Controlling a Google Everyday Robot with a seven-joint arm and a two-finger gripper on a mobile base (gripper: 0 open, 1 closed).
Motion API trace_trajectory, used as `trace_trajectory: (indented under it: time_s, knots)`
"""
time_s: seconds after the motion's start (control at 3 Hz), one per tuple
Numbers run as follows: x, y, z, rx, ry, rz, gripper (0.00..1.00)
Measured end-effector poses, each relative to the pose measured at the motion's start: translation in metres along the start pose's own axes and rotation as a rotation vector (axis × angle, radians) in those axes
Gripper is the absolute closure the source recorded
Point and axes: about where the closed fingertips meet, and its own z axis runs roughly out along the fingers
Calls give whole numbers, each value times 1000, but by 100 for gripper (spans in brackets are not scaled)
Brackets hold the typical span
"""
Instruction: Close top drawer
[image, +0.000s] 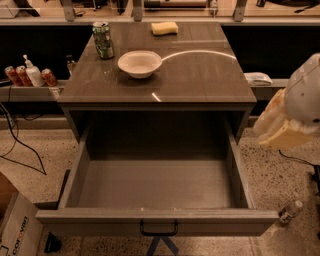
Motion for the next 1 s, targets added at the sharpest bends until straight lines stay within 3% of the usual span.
trace_trajectory:
  time_s: [0.33, 0.67, 1.0]
  knots:
    - [11, 35, 37, -29, -50, 10, 89]
    - [17, 41, 48, -47, -41, 20, 100]
    - [11, 40, 64, -49, -7, 2, 100]
